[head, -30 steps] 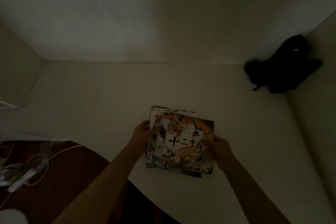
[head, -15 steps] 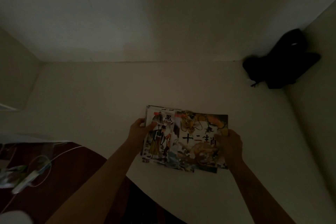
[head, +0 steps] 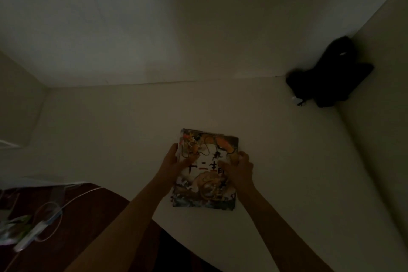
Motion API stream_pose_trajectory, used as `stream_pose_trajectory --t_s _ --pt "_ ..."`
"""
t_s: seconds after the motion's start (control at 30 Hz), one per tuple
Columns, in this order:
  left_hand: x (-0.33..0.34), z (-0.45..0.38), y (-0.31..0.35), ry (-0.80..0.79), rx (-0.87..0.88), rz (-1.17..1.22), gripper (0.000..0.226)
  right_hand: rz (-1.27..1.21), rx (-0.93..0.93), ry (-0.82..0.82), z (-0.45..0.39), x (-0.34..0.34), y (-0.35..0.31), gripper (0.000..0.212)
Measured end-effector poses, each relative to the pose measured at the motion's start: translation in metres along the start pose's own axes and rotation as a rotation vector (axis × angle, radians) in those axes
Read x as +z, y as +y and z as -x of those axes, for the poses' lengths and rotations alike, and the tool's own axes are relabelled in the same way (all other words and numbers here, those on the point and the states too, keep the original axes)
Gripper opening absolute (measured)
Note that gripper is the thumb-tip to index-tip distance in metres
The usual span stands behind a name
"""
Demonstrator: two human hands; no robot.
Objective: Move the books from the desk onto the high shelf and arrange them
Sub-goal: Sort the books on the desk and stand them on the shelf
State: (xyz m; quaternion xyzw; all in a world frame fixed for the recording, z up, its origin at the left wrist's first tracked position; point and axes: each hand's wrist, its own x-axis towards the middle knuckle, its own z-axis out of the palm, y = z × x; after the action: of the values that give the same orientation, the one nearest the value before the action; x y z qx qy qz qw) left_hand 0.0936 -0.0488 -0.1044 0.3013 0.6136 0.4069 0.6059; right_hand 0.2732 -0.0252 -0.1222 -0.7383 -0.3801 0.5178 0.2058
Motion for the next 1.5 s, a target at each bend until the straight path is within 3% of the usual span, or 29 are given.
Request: stream_pose_trajectory --t_s 0.03,0.1,0.17,0.3,0.37,0.43,0.47,0.5,0.57,0.7,0.93,1.0,1.13,1.27,1.37,1.43,1.5 --pt "-0.001 0.001 0.003 -0.041 0.023 0.017 0.036 -0.144 0.008 -0.038 0.0 -0.004 -0.005 0.083" --pt "-0.002 0.002 0.008 -0.094 0.086 0.005 0.045 -0.369 -0.086 -0.1 -0.002 -0.015 -0.011 0.067" --pt "-0.001 0.002 0.017 -0.106 0.175 -0.057 0.049 -0.374 -0.249 -0.116 0.001 -0.027 -0.015 0.05" --pt "0.009 -0.001 0.032 -0.067 0.301 -0.127 0.052 -0.408 -0.385 -0.108 0.004 -0.036 -0.014 0.071" --pt "0.013 -0.001 0.033 -0.054 0.299 -0.077 0.045 -0.421 -0.424 -0.124 0.012 -0.038 -0.017 0.064" --pt "0.017 0.004 0.033 0.011 0.279 -0.005 0.024 -0.472 -0.468 -0.175 0.021 -0.041 -0.015 0.055" --pt "0.017 0.007 0.033 0.055 0.266 0.048 0.022 -0.489 -0.487 -0.194 0.026 -0.041 -0.013 0.051" --pt "0.018 0.008 0.033 0.087 0.258 0.099 0.038 -0.5 -0.506 -0.202 0.03 -0.041 -0.01 0.045" --pt "0.021 0.009 0.035 0.138 0.218 0.164 0.054 -0.526 -0.536 -0.17 0.035 -0.039 -0.006 0.033" --pt "0.034 0.014 0.042 0.252 0.156 0.179 0.025 -0.61 -0.517 -0.046 0.04 -0.032 -0.018 0.022" --pt "0.012 0.022 0.042 0.126 0.287 0.031 0.022 -0.628 -0.483 0.03 0.041 -0.019 -0.017 0.014" --pt "0.009 0.024 0.05 0.047 0.328 -0.074 0.009 -0.641 -0.49 0.031 0.045 -0.018 -0.015 0.016" --pt "0.012 0.024 0.074 -0.063 0.296 -0.257 0.005 -0.609 -0.465 0.035 0.048 -0.02 -0.012 0.036" --pt "0.002 0.02 0.082 -0.108 0.139 -0.284 0.006 -0.568 -0.467 0.028 0.053 -0.023 -0.011 0.04" --pt "0.003 0.019 0.081 -0.078 0.122 -0.234 0.007 -0.576 -0.461 0.022 0.054 -0.022 -0.013 0.043" --pt "0.002 0.021 0.074 -0.06 0.207 -0.246 0.012 -0.572 -0.442 0.025 0.053 -0.021 -0.014 0.056" --pt "-0.004 0.025 0.06 -0.119 0.258 -0.221 0.034 -0.594 -0.415 0.038 0.051 -0.019 -0.014 0.046"
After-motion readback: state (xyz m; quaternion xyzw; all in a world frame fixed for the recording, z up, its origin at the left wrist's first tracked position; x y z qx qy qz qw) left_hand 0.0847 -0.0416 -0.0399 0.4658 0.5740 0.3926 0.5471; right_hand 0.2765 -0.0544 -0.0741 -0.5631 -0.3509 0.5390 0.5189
